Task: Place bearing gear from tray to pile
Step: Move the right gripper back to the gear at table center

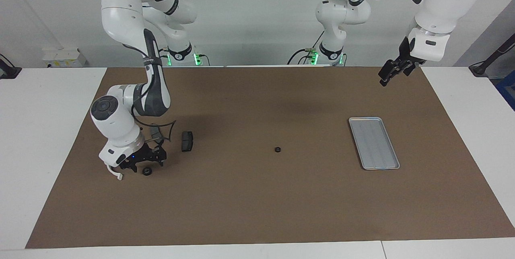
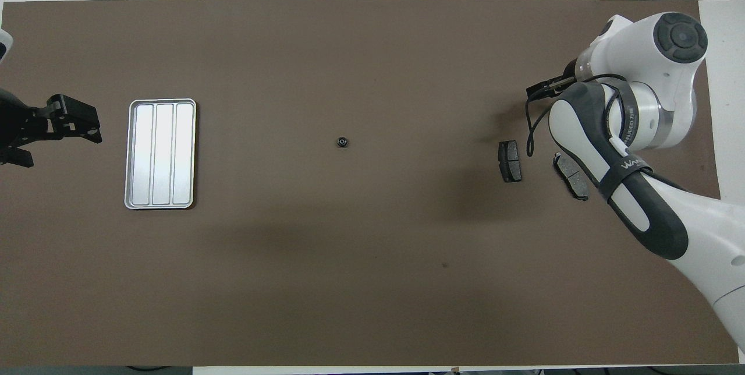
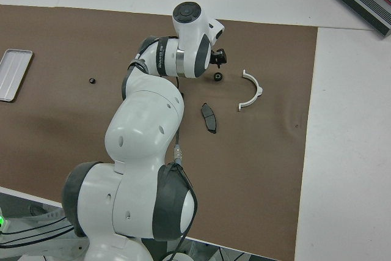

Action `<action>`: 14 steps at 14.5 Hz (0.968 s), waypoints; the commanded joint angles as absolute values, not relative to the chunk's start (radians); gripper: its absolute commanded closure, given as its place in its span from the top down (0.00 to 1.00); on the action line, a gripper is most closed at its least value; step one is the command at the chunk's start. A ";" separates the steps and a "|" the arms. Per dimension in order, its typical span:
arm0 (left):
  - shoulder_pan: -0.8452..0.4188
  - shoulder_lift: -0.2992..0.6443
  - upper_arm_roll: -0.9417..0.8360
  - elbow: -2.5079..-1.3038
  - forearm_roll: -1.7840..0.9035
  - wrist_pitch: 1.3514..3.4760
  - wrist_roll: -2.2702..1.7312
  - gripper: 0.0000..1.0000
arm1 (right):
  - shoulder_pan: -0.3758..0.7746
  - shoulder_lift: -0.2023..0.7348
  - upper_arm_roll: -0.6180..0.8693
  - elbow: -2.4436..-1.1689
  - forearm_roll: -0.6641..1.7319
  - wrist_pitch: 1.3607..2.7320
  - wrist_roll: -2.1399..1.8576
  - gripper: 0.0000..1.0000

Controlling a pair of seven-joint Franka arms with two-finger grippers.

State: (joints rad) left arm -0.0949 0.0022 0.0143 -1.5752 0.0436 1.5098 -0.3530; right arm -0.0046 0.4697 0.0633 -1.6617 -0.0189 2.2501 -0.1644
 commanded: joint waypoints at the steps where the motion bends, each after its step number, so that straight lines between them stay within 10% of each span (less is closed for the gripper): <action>1: -0.063 -0.034 0.003 -1.611 0.046 1.517 -0.278 1.00 | 0.079 0.466 0.064 -1.537 -0.023 2.105 -0.019 0.99; 7: -0.054 -0.034 -0.014 -1.611 0.048 1.528 -0.270 1.00 | 0.392 0.498 0.063 -1.396 -0.060 1.947 0.424 0.97; 14: -0.055 -0.032 -0.026 -1.618 0.045 1.564 -0.264 1.00 | 0.552 0.754 0.057 -1.137 -0.075 1.971 0.609 0.93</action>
